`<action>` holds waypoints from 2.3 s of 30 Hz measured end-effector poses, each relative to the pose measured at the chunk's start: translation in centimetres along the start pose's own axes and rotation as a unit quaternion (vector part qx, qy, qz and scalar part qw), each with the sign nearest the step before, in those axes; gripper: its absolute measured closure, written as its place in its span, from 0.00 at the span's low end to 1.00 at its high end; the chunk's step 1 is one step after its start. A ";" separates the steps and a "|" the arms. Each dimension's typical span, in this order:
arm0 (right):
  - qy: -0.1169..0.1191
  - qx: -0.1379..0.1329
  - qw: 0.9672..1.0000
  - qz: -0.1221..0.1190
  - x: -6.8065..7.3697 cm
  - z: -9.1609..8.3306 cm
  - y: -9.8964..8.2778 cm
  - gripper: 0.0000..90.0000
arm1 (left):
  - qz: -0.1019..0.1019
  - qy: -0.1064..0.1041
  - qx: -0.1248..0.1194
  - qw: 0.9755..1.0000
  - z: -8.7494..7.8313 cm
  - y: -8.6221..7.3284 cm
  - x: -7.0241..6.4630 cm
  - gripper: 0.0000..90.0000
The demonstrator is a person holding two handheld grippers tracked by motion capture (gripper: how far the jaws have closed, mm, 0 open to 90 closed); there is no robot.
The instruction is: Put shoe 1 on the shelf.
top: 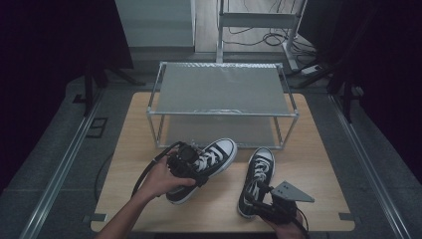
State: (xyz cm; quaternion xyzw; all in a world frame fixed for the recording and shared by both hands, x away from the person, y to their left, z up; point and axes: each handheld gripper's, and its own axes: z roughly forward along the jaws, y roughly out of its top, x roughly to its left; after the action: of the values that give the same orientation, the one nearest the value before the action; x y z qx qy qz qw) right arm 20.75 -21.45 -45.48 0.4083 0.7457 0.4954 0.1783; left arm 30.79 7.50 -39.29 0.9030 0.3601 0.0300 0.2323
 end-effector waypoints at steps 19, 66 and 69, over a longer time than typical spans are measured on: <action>0.000 0.000 1.000 0.002 -0.5 0.1 0.0 0.46 | 0.013 -0.023 -0.020 0.999 -2.8 3.2 -0.4 0.20; -0.001 0.008 1.000 0.005 -0.9 0.4 -0.1 0.45 | -0.001 -0.020 -0.046 0.999 -8.6 10.1 1.1 0.20; 0.000 0.007 1.000 0.006 -1.0 0.4 -0.1 0.45 | -0.002 -0.011 -0.046 0.999 -9.0 10.8 1.1 0.20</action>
State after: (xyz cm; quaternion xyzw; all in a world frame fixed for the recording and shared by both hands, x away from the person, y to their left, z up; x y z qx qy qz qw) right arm 21.58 -21.99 -45.94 0.4141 0.7469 0.4907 0.1727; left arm 36.51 4.97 -26.65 0.8909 0.3577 0.0366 0.2777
